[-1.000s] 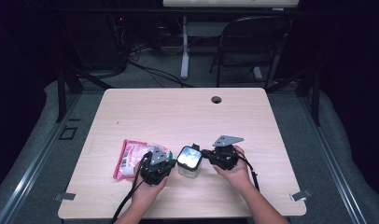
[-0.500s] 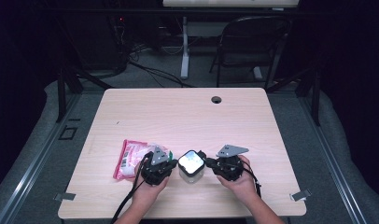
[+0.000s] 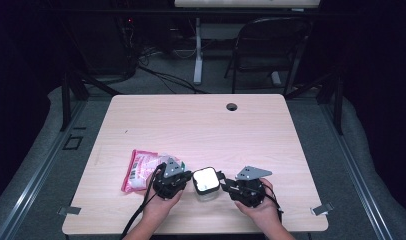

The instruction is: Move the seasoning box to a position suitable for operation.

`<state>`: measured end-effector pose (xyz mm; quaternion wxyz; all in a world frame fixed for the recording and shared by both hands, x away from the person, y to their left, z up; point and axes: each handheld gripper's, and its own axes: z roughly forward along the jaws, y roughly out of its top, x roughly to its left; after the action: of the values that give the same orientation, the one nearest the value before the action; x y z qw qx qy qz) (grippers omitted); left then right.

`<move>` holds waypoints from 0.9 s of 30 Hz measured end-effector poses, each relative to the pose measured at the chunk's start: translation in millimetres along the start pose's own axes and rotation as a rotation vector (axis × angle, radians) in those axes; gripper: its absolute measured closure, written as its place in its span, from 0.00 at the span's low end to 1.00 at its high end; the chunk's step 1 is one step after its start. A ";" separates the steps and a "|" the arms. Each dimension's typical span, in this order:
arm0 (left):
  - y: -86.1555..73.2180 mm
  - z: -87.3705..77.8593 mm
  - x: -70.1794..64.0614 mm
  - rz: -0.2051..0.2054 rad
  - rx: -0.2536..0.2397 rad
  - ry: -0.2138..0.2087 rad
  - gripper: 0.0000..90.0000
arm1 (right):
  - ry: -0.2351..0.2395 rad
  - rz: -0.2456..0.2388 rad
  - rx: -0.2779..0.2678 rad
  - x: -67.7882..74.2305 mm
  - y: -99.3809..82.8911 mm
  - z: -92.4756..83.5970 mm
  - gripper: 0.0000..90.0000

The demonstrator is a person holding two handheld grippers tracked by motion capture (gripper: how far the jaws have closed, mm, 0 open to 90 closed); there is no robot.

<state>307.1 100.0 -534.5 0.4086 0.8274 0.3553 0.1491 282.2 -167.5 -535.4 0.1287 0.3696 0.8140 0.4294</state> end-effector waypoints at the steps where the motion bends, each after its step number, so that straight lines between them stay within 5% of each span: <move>1: 0.0 -0.6 0.3 -0.001 -0.001 0.000 0.94 | -0.010 -0.008 0.001 0.5 -1.1 -2.2 0.82; 5: -1.0 -5.5 0.2 -0.007 -0.014 0.003 0.90 | -0.043 -0.021 -0.003 -4.5 -4.6 -4.3 0.78; 16: -6.6 -14.4 1.0 -0.011 -0.013 -0.022 0.81 | -0.069 -0.047 0.040 -17.1 -6.3 28.7 0.73; 27: -8.5 -14.6 1.0 -0.021 -0.009 -0.060 0.74 | -0.061 -0.037 0.045 -16.6 -4.5 30.8 0.85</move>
<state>295.9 112.5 -532.1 0.4241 0.8260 0.3508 0.1216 307.7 -162.3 -559.2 0.1532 0.3702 0.8258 0.3969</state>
